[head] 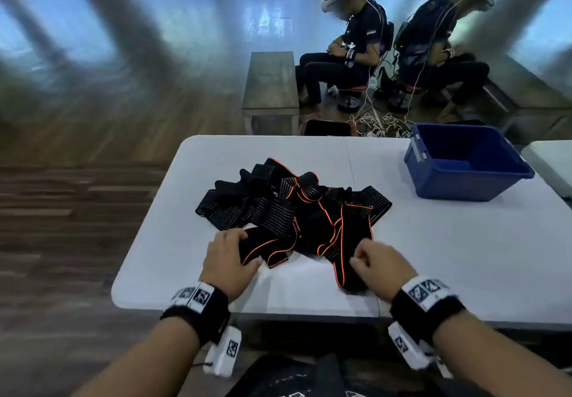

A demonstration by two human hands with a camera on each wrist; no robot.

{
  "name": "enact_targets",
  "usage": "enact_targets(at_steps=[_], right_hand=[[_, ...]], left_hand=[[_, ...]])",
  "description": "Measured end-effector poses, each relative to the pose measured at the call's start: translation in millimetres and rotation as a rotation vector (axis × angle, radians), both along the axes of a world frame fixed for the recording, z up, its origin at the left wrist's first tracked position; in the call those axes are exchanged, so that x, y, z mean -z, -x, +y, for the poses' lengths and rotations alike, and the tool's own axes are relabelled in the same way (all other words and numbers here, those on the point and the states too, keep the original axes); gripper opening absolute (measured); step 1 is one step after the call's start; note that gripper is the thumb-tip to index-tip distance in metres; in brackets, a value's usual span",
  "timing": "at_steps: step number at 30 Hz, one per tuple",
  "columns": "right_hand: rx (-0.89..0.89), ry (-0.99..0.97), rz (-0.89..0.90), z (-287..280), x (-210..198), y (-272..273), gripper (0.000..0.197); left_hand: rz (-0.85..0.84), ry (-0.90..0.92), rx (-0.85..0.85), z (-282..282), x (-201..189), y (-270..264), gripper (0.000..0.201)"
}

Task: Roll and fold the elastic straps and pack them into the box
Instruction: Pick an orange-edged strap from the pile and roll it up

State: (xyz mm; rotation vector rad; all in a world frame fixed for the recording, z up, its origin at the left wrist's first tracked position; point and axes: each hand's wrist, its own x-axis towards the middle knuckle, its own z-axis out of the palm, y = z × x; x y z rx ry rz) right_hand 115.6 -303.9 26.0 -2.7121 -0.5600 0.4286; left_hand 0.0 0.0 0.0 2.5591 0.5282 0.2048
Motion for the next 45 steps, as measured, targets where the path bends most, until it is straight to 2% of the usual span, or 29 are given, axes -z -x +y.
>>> enact_targets(at_steps=[2,4,7,10,14,17,22,26,29,33,37,39,41,45], right_hand=[[0.133,0.038,0.034,-5,5,-21,0.016],[0.241,0.023,0.149,-11,15,-37,0.025],[0.332,-0.168,0.302,-12,34,-48,0.043],[0.380,-0.236,0.372,-9,40,-56,0.054],[0.343,-0.136,0.314,-3,38,-62,0.056],[0.321,-0.069,0.204,3,34,-70,0.051],[0.043,0.208,0.056,14,23,-82,0.051],[-0.002,0.320,0.043,17,15,-95,0.054],[-0.010,0.342,0.053,22,9,-100,0.055],[0.038,0.257,-0.043,23,-2,-105,0.043],[0.074,-0.014,-0.104,24,-15,-113,0.032],[0.078,-0.121,-0.136,26,-24,-116,0.028],[0.063,-0.190,-0.171,29,-35,-119,0.027],[0.103,-0.320,-0.188,34,-50,-117,0.025]], left_hand=[[0.182,-0.016,-0.071,6,-3,-9,0.065],[0.299,0.063,-0.091,13,-2,-13,0.060],[0.261,0.213,-0.111,17,-1,-13,0.038],[0.167,0.220,-0.150,20,-4,-14,0.028],[0.255,0.246,-0.158,26,6,-9,0.043],[0.336,0.196,-0.144,22,13,0,0.056],[0.249,0.192,-0.178,10,6,6,0.042],[0.115,0.194,-0.191,10,-8,10,0.038],[0.074,0.174,-0.225,19,-13,17,0.031],[0.078,0.153,-0.319,38,-3,36,0.016],[0.134,0.144,-0.405,55,12,47,0.026],[0.182,0.084,-0.422,55,14,44,0.035],[0.187,0.018,-0.402,49,11,37,0.040],[0.133,-0.024,-0.212,27,6,10,0.024]])
